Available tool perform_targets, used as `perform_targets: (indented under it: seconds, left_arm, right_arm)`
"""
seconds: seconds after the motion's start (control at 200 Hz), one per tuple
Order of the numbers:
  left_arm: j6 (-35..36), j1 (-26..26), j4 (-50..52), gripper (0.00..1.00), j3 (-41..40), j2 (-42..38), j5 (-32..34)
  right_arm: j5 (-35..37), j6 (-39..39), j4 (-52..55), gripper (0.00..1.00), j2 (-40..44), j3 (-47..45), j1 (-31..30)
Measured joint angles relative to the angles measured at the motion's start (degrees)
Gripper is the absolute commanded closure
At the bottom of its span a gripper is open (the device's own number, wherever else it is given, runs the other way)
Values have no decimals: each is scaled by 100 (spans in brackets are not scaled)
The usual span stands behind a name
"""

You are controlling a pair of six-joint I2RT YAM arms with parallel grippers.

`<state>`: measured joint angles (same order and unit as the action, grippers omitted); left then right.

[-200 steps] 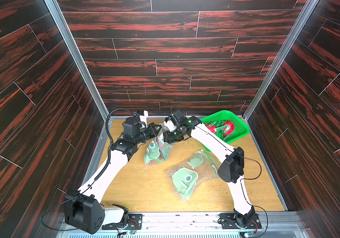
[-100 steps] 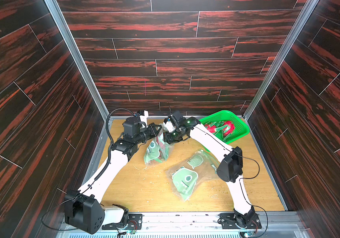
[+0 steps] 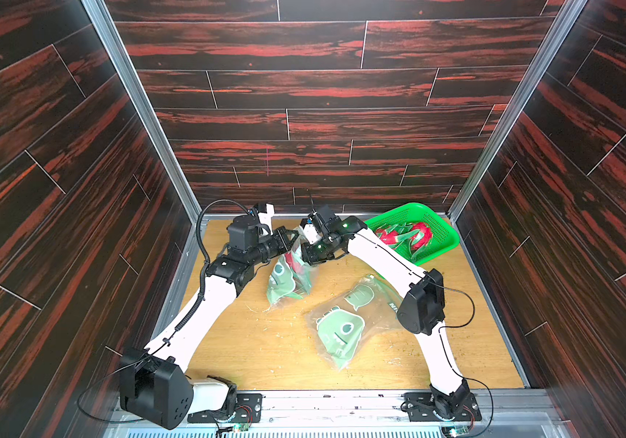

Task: Open the zip-top bag and take out the dragon fruit
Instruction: Pick up the dragon fruit from the zipper food storage bag.

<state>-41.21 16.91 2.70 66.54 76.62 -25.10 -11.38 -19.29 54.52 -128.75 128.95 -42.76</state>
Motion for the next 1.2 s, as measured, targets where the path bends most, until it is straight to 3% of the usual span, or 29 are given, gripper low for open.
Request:
perform_targets:
  seconds: [0.406, 1.197]
  left_arm:
    - [133, 4, 4, 100, 0, -2, 125]
    - [247, 7, 44, 100, -11, -4, 317]
  right_arm:
    - [-214, -2, -13, 100, 160, 0, 9]
    - [-914, 39, -251, 100, 1290, -404, 328]
